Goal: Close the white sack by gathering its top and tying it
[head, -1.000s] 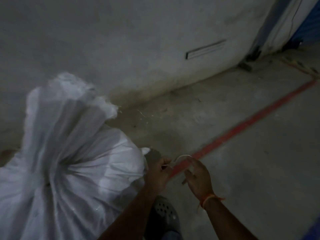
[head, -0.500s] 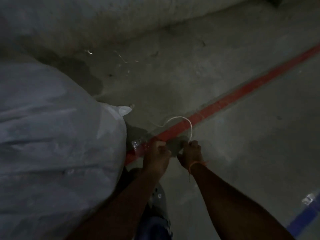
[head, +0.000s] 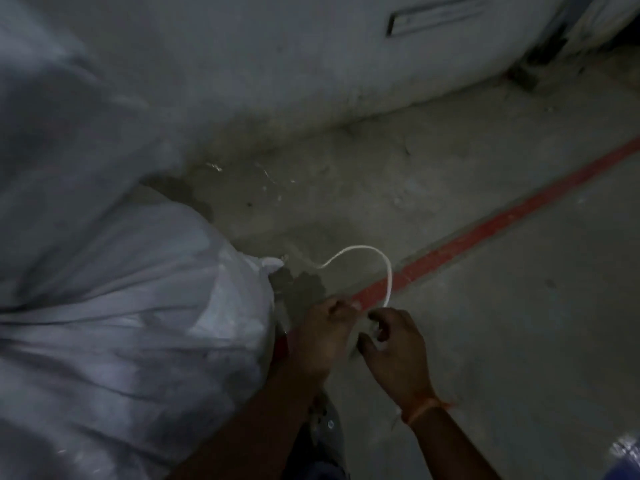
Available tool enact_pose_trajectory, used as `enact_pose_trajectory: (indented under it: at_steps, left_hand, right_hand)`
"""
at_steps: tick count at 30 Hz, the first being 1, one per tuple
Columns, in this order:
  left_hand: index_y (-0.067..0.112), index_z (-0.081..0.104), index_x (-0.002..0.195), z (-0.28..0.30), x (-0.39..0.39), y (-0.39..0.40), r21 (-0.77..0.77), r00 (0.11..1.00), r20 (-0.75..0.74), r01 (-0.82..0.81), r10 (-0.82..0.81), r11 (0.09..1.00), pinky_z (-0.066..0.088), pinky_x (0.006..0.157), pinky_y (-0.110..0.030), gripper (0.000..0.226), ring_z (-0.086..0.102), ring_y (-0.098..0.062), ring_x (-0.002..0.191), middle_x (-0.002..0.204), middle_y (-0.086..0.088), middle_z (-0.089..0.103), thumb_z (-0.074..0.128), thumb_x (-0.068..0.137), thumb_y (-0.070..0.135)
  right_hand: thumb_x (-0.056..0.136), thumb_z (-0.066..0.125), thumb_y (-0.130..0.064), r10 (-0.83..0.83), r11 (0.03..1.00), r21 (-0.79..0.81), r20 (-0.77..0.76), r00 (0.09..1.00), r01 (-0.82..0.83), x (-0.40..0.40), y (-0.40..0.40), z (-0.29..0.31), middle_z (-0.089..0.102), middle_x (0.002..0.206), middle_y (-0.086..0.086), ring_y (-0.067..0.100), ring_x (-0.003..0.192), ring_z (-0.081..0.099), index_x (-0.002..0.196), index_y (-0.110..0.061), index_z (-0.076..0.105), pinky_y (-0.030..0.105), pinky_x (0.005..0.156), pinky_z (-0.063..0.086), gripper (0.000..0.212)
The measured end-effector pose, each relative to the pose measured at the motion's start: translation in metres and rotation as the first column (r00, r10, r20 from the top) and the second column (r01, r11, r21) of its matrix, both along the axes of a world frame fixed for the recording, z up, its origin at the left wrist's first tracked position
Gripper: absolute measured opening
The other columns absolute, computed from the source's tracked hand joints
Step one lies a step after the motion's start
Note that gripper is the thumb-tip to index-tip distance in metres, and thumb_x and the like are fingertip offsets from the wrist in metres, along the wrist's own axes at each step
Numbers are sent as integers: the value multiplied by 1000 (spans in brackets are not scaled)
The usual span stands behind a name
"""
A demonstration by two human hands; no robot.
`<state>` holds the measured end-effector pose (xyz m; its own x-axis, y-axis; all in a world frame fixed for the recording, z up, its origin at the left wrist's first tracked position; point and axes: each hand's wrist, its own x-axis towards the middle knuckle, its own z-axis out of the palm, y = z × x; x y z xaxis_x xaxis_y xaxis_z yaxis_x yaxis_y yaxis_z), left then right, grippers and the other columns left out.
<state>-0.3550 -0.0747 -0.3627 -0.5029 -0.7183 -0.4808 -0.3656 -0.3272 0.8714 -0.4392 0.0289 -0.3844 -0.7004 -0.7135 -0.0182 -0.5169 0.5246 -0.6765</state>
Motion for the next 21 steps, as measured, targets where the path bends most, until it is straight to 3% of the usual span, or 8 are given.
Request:
enact_pose_trajectory:
  at_steps: [2, 4, 7, 10, 13, 16, 19, 21]
  left_hand:
    - [27, 75, 77, 43, 6, -6, -6, 996, -84, -21, 21, 1000, 53, 74, -38, 15, 65, -17, 73, 74, 2, 71, 67, 76, 39]
    - [24, 74, 79, 82, 18, -13, -15, 994, -110, -18, 16, 1000, 56, 78, -45, 21, 67, -23, 75, 74, -4, 71, 66, 76, 42]
    - [13, 76, 77, 133, 48, -22, -53, 988, -144, -61, 53, 997, 54, 76, -39, 21, 66, -23, 76, 79, -14, 74, 64, 93, 18]
    - [4, 77, 82, 180, 89, -25, -61, 979, -175, -120, 107, 991, 49, 71, -33, 22, 63, -22, 72, 76, -16, 70, 60, 96, 8]
    - [-7, 75, 93, 222, 131, -27, -42, 960, -227, -178, 164, 983, 48, 62, -29, 21, 60, -23, 65, 73, -16, 66, 57, 98, 4]
    - [-13, 71, 95, 253, 167, -25, 35, 942, -294, -157, 160, 987, 43, 45, -18, 23, 55, -12, 49, 66, -11, 62, 52, 100, 0]
    - [-20, 69, 95, 268, 194, -28, -10, 941, -288, -186, 175, 982, 42, 44, -21, 27, 55, -12, 47, 69, -18, 62, 52, 99, 1]
    - [-17, 71, 91, 272, 209, -34, -38, 944, -264, -215, 197, 976, 42, 47, -24, 28, 55, -15, 49, 72, -22, 64, 54, 99, 3]
  right_hand:
    - [69, 75, -14, 66, 994, -84, 12, 998, -65, 23, -4, 49, 57, 85, -6, 3, 72, 54, 98, -21, 65, 14, 65, 44, 31]
    - [69, 73, -15, 132, 980, -153, 39, 990, -125, 47, -11, 95, 56, 81, -12, -1, 73, 53, 91, -23, 63, 12, 62, 41, 26]
    - [68, 72, -16, 229, 944, -256, 50, 972, -209, 84, -20, 155, 52, 75, -16, -5, 70, 51, 80, -31, 55, 7, 61, 35, 25]
    - [68, 68, -25, 327, 914, -307, 171, 930, -265, 114, -24, 205, 60, 74, -8, 3, 68, 58, 76, -23, 63, 16, 62, 44, 9]
    - [78, 67, -22, 285, 901, -424, 407, 868, -97, 131, -30, 244, 66, 67, -6, 8, 64, 59, 69, -15, 68, 30, 64, 48, 11]
    - [88, 64, -13, 166, 877, -462, 548, 820, 132, 148, -48, 272, 66, 64, 0, 13, 64, 56, 67, -11, 65, 29, 59, 43, 20]
    - [92, 62, -28, 199, 917, -380, 702, 684, 123, 173, -70, 291, 74, 79, 10, 16, 73, 67, 87, -7, 71, 28, 64, 47, 23]
    - [93, 60, -33, 215, 927, -363, 713, 668, 90, 189, -82, 293, 74, 81, 9, 16, 76, 67, 91, -7, 73, 30, 67, 46, 29]
